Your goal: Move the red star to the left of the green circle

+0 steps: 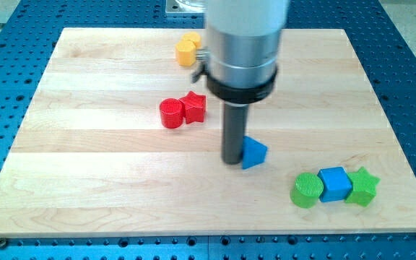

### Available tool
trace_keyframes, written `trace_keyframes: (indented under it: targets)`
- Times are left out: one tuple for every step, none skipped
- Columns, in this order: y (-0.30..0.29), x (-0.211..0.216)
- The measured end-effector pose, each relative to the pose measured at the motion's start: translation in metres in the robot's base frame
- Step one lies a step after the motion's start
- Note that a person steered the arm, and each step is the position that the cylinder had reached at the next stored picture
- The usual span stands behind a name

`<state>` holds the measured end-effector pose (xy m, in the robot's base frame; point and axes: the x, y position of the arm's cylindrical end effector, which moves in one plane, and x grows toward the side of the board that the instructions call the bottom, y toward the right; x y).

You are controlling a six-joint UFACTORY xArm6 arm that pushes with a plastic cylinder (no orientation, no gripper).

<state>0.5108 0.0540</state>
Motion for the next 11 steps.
trace_keyframes:
  targets:
    - [0.036, -0.012]
    - [0.053, -0.008]
    - [0.056, 0.031]
    - [0.040, 0.032]
    - [-0.048, 0.009]
    - [-0.149, -0.038]
    - [-0.169, -0.072]
    - [-0.109, -0.076]
    - [-0.099, -0.107]
    - [-0.099, -0.136]
    - [-0.029, -0.095]
